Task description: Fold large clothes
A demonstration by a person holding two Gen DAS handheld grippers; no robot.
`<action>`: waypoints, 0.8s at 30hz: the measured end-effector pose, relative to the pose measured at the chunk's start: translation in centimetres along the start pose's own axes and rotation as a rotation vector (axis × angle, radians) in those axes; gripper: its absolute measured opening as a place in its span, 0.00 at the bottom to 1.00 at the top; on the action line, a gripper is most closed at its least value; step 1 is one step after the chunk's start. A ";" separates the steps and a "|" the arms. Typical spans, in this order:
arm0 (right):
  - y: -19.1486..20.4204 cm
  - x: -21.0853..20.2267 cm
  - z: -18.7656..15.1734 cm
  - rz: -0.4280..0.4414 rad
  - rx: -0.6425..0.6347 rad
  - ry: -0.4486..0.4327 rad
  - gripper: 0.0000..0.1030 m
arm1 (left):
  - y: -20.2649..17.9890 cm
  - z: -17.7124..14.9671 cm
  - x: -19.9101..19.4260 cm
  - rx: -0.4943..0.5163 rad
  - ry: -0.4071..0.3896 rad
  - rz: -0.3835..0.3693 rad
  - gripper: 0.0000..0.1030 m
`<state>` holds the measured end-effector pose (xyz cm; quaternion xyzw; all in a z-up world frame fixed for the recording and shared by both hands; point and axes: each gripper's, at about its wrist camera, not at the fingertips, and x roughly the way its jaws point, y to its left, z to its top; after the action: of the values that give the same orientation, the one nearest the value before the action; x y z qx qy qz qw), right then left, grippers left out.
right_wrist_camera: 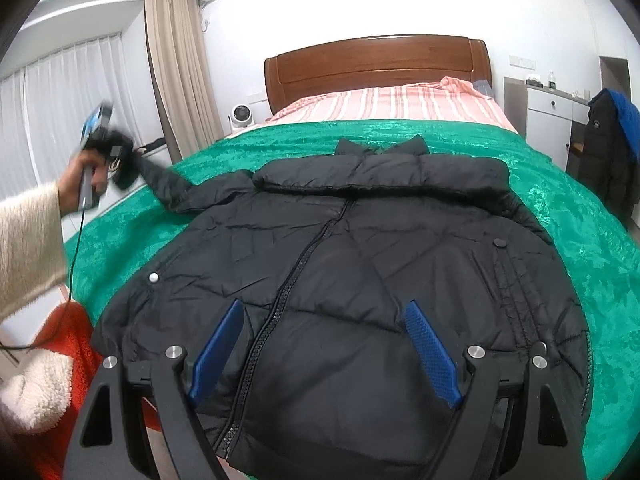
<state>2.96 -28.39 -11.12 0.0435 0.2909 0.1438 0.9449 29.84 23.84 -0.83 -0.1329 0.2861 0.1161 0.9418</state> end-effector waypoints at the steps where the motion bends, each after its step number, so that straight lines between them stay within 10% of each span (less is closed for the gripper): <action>1: -0.1 -0.1 0.0 0.002 0.003 -0.003 0.80 | -2.8 1.0 -1.4 0.064 -0.034 -0.024 0.05; 6: -0.9 -0.9 -0.1 -0.006 0.018 -0.024 0.80 | -18.8 1.4 -7.0 0.373 -0.167 -0.179 0.05; 10: -2.0 -1.5 -0.3 -0.020 0.050 -0.038 0.80 | -30.7 -4.4 -8.4 0.617 -0.185 -0.293 0.06; 13: -2.6 -1.7 -0.4 -0.022 0.064 -0.036 0.80 | -37.9 -12.5 -6.2 0.884 -0.070 -0.321 0.23; 14: -2.8 -1.7 -0.5 -0.022 0.067 -0.034 0.80 | -39.4 -15.3 -5.3 0.968 -0.029 -0.294 0.54; 15: -2.9 -1.7 -0.6 -0.022 0.070 -0.033 0.80 | -40.8 -19.0 -4.0 1.079 0.007 -0.242 0.77; 19: -3.1 -2.2 -0.9 -0.016 0.069 -0.043 0.80 | -40.5 -25.4 -3.5 1.233 0.039 -0.228 0.78; 24: -3.8 -1.9 -0.9 -0.012 0.080 -0.045 0.80 | -36.0 -23.4 -4.7 1.119 0.078 -0.227 0.86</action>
<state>1.86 -32.58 -11.50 0.0828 0.2756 0.1254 0.9494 24.81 -17.96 -10.26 0.3520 0.3226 -0.1599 0.8640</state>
